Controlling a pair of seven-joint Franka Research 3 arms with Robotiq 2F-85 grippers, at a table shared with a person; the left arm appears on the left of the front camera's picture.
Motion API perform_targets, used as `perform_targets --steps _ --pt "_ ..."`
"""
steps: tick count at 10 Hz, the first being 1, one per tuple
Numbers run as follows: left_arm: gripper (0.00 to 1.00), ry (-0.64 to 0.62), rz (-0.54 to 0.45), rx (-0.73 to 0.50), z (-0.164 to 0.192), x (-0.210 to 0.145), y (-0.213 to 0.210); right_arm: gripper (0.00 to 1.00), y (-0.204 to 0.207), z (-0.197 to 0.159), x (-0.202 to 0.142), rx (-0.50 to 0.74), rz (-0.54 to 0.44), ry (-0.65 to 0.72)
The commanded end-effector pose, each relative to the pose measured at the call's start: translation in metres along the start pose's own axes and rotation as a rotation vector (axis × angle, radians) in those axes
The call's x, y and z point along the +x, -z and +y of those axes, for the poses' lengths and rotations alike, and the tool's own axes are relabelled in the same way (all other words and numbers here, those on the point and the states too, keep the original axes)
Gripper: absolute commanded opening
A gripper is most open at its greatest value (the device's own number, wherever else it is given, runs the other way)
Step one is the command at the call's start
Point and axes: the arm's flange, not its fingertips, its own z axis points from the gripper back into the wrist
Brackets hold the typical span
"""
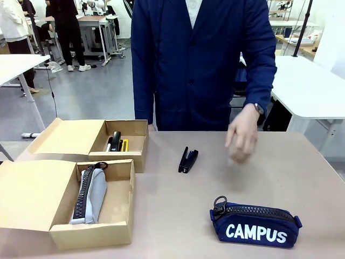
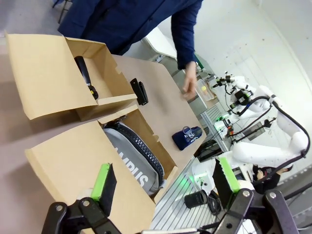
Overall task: Place items inside the box.
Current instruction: Pick up a Pencil pouch or Stapler and place it inside the Mailer Box closest to the robot.
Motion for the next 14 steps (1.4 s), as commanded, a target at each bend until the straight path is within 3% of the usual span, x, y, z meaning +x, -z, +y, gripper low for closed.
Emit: perform_targets --steps 1,3,5,8,12,14 --pt "1.0 0.021 -0.019 -0.015 -0.001 0.0 0.001 1.0 -0.019 0.016 0.024 -0.014 -0.027 -0.01" --pt "1.0 0.021 -0.019 -0.015 -0.001 0.0 0.001 1.0 -0.087 -0.005 0.003 -0.03 -0.098 -0.043" --pt "1.0 0.021 -0.019 -0.015 -0.001 0.0 0.001 1.0 -0.102 -0.019 -0.015 -0.063 -0.139 -0.088" --pt "1.0 0.021 -0.019 -0.015 -0.001 0.0 0.001 1.0 -0.101 -0.03 -0.014 -0.04 -0.241 -0.063" --pt "1.0 0.021 -0.019 -0.015 -0.001 0.0 0.001 1.0 -0.083 -0.022 0.0 -0.101 -0.239 -0.01" --pt "1.0 0.021 -0.019 -0.015 -0.001 0.0 0.001 1.0 -0.042 -0.002 0.016 -0.184 -0.232 0.023"
